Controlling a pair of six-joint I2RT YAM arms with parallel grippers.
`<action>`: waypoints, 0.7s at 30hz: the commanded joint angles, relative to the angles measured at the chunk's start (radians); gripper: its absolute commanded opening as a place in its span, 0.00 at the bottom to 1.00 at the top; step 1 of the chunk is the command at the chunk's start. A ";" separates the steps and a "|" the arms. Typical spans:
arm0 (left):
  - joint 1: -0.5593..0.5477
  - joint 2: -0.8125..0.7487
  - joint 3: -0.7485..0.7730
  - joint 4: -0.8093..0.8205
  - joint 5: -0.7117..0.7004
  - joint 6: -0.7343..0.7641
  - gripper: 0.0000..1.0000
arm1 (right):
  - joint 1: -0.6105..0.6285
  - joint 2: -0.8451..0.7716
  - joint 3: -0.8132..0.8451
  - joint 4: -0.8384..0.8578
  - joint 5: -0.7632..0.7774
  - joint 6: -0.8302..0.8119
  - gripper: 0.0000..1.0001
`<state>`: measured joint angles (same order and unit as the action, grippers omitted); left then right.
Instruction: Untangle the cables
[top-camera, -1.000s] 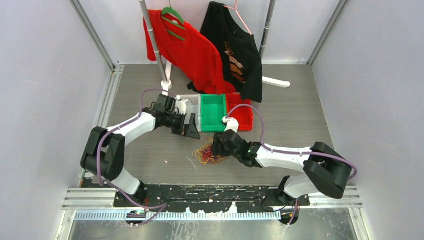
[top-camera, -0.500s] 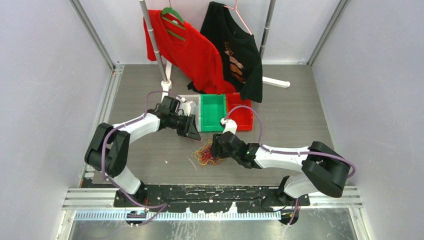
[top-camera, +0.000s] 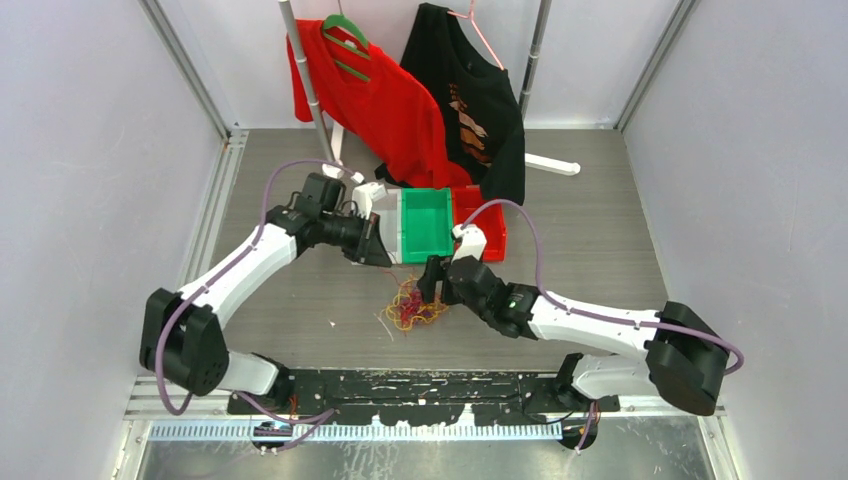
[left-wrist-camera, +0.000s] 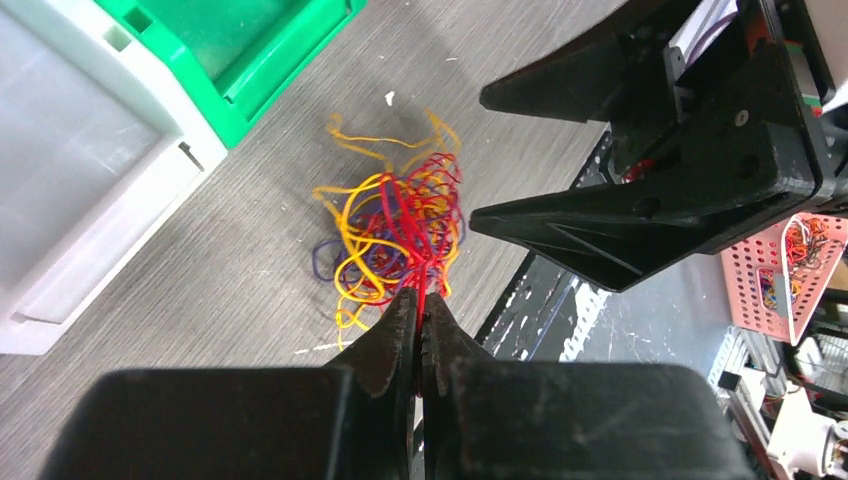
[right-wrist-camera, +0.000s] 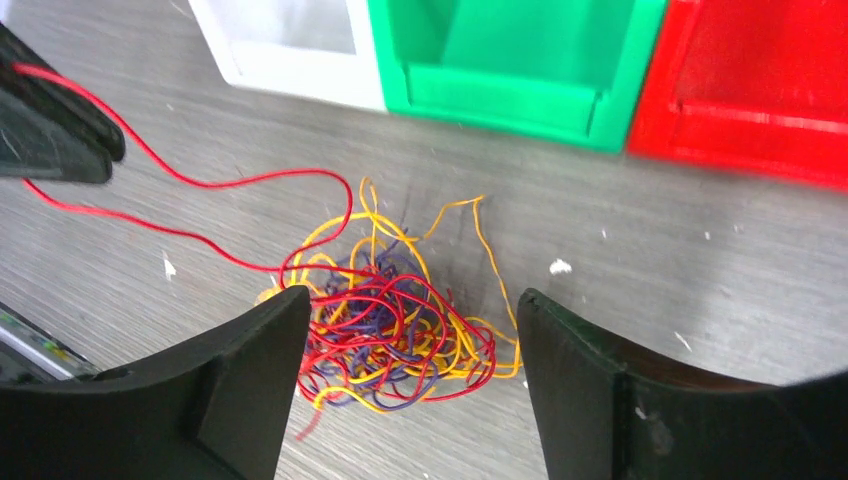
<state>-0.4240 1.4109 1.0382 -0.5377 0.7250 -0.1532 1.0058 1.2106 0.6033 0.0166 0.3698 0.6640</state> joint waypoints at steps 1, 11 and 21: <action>-0.021 -0.070 0.058 -0.122 -0.015 0.044 0.02 | 0.004 0.001 0.113 0.028 0.062 -0.070 0.82; -0.059 -0.133 0.117 -0.224 -0.017 0.052 0.00 | 0.004 0.125 0.218 0.100 -0.007 -0.087 0.82; -0.063 -0.175 0.176 -0.265 0.013 0.043 0.00 | 0.004 0.225 0.247 0.171 -0.036 -0.059 0.82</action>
<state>-0.4805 1.2648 1.1591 -0.7837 0.7010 -0.1143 1.0061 1.3888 0.7826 0.1097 0.3401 0.5964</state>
